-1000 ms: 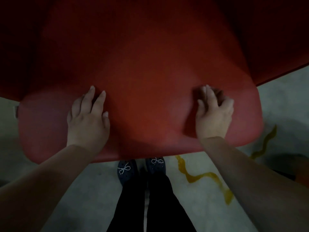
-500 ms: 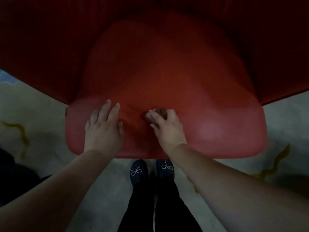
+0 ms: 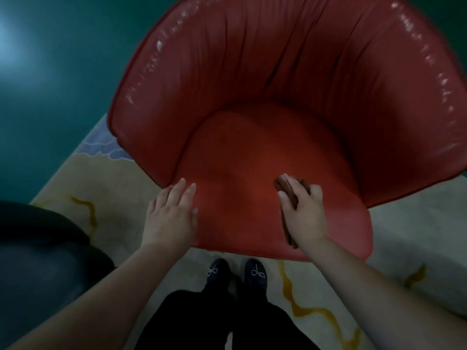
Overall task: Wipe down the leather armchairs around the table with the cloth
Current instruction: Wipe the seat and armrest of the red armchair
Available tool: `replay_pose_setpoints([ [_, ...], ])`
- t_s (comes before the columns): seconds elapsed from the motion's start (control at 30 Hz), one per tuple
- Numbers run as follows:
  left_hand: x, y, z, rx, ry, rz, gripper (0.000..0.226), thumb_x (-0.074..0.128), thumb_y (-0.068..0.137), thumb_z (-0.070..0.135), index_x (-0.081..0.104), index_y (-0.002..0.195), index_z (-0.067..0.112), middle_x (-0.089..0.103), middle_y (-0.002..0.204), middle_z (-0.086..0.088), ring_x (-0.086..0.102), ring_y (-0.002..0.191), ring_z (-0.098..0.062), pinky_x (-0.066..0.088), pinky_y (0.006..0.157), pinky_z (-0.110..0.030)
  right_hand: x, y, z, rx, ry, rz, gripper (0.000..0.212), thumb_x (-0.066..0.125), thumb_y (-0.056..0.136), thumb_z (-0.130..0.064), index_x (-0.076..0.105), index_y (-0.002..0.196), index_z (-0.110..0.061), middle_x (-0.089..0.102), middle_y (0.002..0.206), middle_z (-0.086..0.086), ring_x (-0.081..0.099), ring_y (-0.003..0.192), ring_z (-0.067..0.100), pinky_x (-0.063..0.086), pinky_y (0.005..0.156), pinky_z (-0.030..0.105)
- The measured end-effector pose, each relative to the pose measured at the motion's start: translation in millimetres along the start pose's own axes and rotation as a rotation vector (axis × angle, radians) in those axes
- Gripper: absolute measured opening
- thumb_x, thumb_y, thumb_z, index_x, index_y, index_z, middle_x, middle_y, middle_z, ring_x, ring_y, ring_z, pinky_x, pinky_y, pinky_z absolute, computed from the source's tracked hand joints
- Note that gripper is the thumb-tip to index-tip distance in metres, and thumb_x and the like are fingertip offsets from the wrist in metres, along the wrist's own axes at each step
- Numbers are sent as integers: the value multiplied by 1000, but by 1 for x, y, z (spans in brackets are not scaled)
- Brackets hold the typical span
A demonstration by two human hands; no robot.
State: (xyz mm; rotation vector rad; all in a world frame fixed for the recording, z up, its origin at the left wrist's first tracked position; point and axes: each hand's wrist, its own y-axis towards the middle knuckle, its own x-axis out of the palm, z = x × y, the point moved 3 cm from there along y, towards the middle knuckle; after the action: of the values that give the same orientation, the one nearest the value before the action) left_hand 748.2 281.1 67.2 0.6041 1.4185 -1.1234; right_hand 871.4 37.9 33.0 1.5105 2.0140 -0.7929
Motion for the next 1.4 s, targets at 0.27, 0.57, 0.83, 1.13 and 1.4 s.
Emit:
replay_pose_setpoints([
  [0.27,-66,-13,-54,14,4,36,57,42,95,35,28,149,23,26,156,-1,25,140,-26,23,112,-46,13,-23,-83,-28,5,-42,44,56,95,-39,48,138,-41,33,112,-7,48,94,8,40,89,20],
  [0.57,-110,4,-142,242,103,-1,58,38,94,38,27,149,23,28,155,-2,22,141,-23,22,112,-43,61,-42,-178,30,29,67,44,58,94,-37,50,137,-38,34,114,-6,50,96,10,42,93,22],
  [0.83,-140,37,-166,364,105,1,57,38,96,37,26,150,24,28,155,-2,22,142,-24,21,114,-44,75,-43,-223,101,75,169,44,58,94,-38,49,137,-39,33,113,-7,46,94,6,31,89,9],
  [1.13,-162,100,-158,317,103,4,56,36,96,36,24,150,26,26,155,1,21,142,-22,24,115,-46,64,9,-226,66,105,181,44,59,93,-39,50,136,-41,35,113,-9,47,95,3,34,90,13],
  [1.4,-176,165,-158,325,22,-28,55,36,97,36,23,150,26,23,156,-3,22,140,-26,23,114,-46,87,40,-246,93,187,170,45,60,91,-40,49,135,-44,37,117,-11,46,100,-1,36,92,11],
])
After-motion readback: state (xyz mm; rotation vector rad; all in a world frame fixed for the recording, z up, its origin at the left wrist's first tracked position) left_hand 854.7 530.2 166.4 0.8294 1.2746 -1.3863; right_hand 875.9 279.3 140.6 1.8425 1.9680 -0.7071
